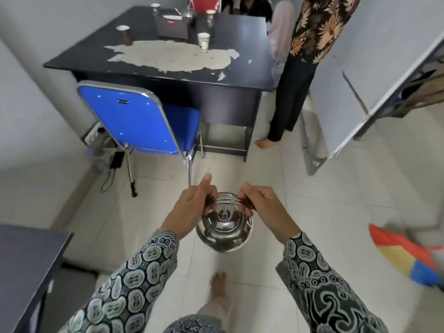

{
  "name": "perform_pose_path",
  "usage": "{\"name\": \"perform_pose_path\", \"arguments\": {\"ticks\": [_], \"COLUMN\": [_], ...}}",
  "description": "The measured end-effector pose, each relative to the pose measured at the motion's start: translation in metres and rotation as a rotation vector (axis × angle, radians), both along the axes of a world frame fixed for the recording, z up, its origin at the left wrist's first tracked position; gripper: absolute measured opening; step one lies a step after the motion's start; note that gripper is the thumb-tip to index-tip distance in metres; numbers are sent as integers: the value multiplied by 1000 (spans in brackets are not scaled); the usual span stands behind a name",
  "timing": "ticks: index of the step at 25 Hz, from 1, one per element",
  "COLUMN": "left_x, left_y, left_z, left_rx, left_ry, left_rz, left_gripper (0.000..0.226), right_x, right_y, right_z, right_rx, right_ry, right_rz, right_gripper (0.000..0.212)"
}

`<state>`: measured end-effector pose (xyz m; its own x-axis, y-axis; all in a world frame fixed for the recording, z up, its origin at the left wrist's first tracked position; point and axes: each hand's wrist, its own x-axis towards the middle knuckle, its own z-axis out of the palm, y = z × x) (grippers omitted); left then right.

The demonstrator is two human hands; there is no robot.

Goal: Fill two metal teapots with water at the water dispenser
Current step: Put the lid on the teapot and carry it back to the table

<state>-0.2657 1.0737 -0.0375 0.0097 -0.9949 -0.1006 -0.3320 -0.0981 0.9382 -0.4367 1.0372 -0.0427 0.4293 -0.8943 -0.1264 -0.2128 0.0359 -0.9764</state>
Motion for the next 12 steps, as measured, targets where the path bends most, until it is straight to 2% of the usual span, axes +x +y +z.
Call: {"name": "perform_pose_path", "arguments": {"ticks": [6, 12], "left_x": [-19, -22], "left_y": [-145, -270], "left_z": [10, 2], "left_rx": [22, -18], "left_ry": [-5, -78], "left_rz": [-53, 30], "left_gripper": [58, 55], "right_x": [-14, -14], "right_y": [-141, -273], "right_z": [2, -1], "right_rx": [37, 36], "right_ry": [-38, -66], "right_rz": [-93, -18], "right_gripper": [45, 47]}}
